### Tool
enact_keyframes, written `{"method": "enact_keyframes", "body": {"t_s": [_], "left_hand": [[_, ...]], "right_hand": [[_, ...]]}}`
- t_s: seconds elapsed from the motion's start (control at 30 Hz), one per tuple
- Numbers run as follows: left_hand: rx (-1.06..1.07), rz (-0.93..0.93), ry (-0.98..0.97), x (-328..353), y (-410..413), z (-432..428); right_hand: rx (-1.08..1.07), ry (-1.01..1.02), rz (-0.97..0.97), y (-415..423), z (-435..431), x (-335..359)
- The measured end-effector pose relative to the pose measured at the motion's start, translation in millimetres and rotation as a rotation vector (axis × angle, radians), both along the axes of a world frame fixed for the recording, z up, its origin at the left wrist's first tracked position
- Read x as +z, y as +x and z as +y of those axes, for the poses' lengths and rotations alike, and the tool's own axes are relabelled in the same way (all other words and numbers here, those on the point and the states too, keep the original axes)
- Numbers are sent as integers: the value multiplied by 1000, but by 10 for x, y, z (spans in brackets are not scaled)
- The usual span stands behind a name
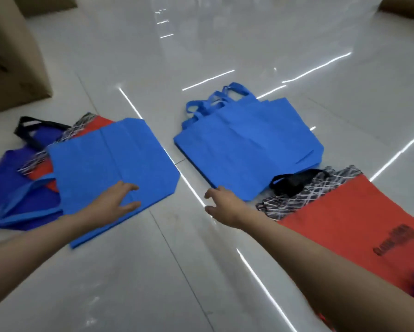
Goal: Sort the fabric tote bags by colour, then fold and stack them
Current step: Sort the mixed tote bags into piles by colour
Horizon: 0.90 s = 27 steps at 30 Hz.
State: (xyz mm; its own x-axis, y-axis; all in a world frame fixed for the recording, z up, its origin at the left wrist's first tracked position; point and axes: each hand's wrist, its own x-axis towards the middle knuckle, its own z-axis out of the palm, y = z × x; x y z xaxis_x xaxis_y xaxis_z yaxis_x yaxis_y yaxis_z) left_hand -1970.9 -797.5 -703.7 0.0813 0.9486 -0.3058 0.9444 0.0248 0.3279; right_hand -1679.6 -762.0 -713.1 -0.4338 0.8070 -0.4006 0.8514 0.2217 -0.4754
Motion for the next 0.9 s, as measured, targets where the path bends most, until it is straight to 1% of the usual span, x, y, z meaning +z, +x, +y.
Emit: {"method": "enact_keyframes", "body": {"t_s": [0.07,0.13,0.27,0.33,0.4,0.47,0.53,0.6,0.67,0.73,0.8,0.9], "left_hand": [[124,-54,38,-163,-371,23],[258,-77,88,-370,-683,54],[525,14,110,-839,-1038,61],[586,22,65,-1012,-1089,68],[611,-44,34,-1130,-1083,108],[661,-81,55,-1192,-1061,195],[724,-45,112,-1216,-1065,259],[746,-15,182,-1186,-1096,302],[766,-4,235,-1167,-1190,327],[896,-44,283,-1139,-1332,337],[1068,-141,243,-1071,-1440,350],[1189,-211,104,-1048,-1496,357]], "right_hand": [[9,-15,19,-496,102,-103],[-26,-25,43,-884,230,-243],[-254,-21,104,-1354,589,-549],[-378,-22,120,-1483,793,-662],[-520,-52,142,-1582,979,-749],[-650,-88,143,-1649,1124,-813],[-717,-168,172,-1686,1176,-833],[-629,-187,149,-1701,1141,-785],[-491,-141,107,-1717,1098,-730],[-393,-121,124,-1726,1064,-632],[-332,-166,145,-1713,1018,-504],[-272,-321,26,-1604,932,-407]]}}
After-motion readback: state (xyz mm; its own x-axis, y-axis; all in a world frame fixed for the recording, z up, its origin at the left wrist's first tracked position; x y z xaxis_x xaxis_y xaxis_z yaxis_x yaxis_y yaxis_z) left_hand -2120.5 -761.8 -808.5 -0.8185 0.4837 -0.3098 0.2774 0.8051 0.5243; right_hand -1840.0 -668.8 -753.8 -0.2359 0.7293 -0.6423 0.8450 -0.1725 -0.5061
